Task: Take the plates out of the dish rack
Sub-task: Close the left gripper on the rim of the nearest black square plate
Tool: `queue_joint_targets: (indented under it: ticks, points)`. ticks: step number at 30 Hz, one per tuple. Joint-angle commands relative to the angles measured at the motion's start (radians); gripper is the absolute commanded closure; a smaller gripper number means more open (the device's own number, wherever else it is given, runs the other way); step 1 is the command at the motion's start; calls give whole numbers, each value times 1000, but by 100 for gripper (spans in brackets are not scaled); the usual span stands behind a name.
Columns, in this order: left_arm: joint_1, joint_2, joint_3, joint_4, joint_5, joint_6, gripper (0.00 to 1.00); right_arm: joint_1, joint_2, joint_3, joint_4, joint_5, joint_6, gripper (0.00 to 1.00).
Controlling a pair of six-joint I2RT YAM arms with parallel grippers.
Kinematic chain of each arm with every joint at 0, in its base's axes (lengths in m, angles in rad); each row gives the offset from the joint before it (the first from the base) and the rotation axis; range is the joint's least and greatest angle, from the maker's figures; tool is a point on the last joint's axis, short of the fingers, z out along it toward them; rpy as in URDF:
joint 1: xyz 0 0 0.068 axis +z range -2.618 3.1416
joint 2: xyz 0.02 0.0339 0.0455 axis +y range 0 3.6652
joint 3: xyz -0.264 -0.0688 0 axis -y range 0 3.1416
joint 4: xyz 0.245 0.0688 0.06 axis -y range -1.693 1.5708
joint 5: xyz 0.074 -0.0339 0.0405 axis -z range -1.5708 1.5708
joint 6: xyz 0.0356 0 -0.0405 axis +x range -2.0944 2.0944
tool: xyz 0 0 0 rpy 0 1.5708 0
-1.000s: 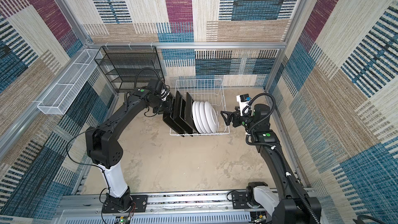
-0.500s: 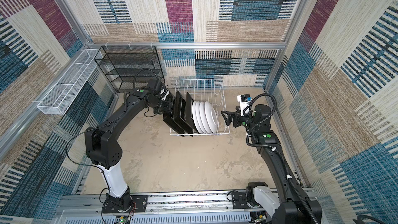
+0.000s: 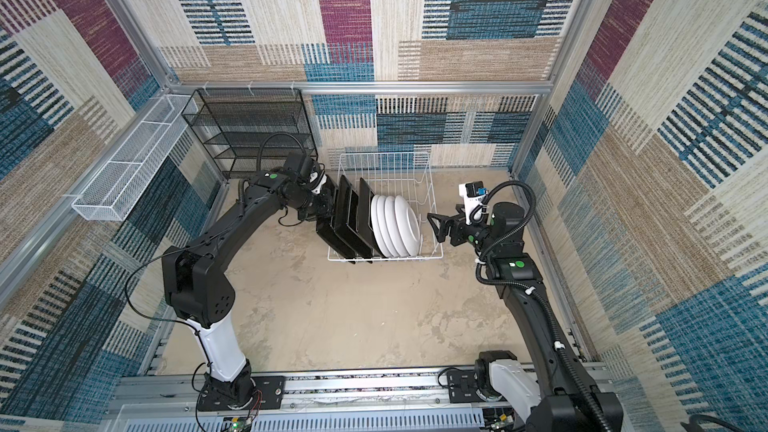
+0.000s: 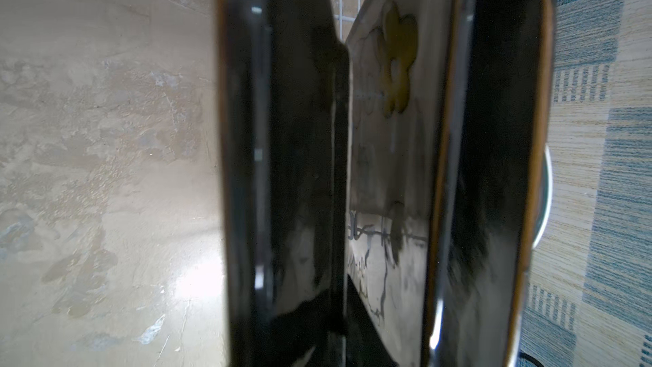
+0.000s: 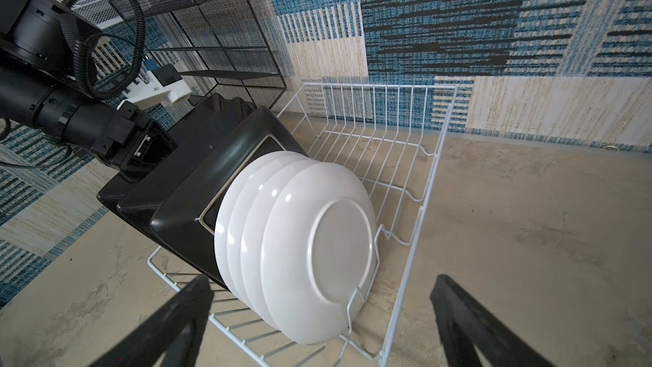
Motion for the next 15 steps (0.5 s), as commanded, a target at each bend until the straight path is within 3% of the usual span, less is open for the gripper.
queue_joint_targets:
  ticks: [1, 15]
  points:
    - [1, -21, 1, -73, -50, 53, 99, 1, -5, -2, 11, 19, 14, 1]
    - [1, -78, 20, -71, -40, 43, 100, 1, -26, 2, 8, 32, 29, 1]
